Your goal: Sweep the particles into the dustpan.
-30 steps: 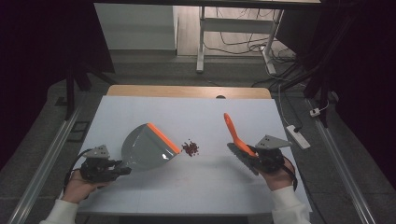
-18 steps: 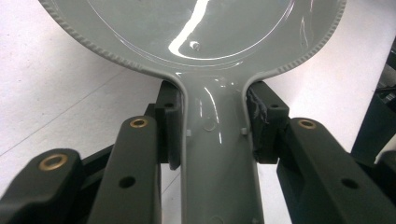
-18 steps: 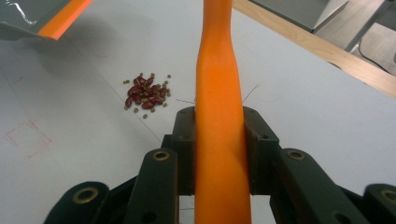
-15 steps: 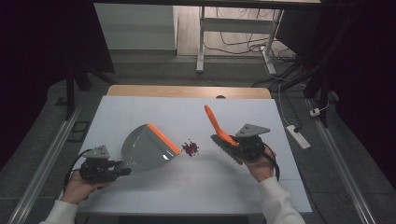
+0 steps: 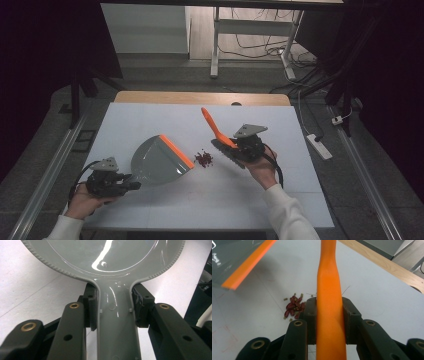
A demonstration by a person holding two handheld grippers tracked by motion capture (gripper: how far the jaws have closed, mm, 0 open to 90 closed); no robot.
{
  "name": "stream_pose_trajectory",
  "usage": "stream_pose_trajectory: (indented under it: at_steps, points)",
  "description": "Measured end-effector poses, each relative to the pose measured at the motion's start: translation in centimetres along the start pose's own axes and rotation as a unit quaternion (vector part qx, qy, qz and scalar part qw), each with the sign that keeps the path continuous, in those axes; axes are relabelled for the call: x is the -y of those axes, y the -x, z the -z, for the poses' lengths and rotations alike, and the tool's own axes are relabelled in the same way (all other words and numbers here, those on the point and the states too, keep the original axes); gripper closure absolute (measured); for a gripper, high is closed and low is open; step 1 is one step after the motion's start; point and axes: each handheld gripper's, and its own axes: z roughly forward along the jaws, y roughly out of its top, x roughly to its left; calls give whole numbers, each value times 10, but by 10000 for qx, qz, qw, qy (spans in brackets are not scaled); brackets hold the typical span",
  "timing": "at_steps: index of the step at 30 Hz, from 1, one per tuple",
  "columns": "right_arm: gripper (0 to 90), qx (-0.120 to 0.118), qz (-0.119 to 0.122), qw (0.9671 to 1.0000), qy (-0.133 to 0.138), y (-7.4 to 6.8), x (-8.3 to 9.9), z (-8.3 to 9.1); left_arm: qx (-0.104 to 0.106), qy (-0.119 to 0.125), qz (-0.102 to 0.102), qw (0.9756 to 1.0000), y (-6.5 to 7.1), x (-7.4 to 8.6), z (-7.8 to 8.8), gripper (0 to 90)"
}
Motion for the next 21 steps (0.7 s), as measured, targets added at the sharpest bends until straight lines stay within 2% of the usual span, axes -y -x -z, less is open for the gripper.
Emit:
stream_pose_trajectory:
  at_steps: [8,10,14,21]
  points:
    - [699,-12,29,9999,-113,2,-6,-17,61,-147,-105,9998,3,-2,-7,619]
    - [699,-17,18,9999,-145,2,-6,-20,59,-225,-145,9996,4,-2,-10,619]
    - [699,-22,-27,9999,-166,4,-7,-25,64,-338,-90,9994,6,-5,-18,619]
    - [699,-57,-97,9998,-171,5,-7,-32,122,-481,-202,9986,10,-8,-24,619]
